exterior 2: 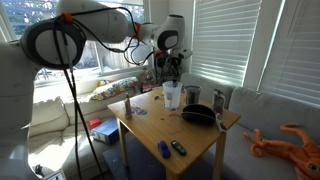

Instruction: Remove the spoon from the plastic cup, put it on the table, put the silver cup in the plastic cup and then put the silver spoon in the silver cup inside the plastic cup

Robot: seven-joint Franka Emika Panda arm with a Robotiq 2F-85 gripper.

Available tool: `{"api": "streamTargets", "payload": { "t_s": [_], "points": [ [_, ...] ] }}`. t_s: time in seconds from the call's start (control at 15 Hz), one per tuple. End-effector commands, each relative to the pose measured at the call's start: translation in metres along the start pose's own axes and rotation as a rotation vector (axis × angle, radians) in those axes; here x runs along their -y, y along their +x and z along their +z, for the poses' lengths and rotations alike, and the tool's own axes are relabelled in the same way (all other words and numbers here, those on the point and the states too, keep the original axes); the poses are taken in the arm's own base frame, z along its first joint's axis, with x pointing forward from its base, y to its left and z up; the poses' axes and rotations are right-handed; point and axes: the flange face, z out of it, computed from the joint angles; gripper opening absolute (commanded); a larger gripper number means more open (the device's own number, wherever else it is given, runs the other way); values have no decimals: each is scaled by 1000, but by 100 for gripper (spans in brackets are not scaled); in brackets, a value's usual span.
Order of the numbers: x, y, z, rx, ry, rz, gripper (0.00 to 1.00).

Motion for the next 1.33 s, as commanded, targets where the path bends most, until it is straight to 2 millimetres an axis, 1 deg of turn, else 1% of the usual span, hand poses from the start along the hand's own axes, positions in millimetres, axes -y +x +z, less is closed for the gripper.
{"api": "streamTargets", "payload": {
  "t_s": [0.0, 0.2, 0.4, 0.6, 1.07, 1.27],
  "points": [
    [5, -3, -12, -4, 14, 17, 1],
    [5, -7, -30, -22, 24, 8, 1],
    [3, -9, -44, -28, 29, -4, 1],
    [0, -11, -65, -41, 48, -15, 1],
    [-15, -10, -136, -120, 92, -33, 1],
    [-20, -11, -161, -157, 114, -28, 1]
  ]
}}
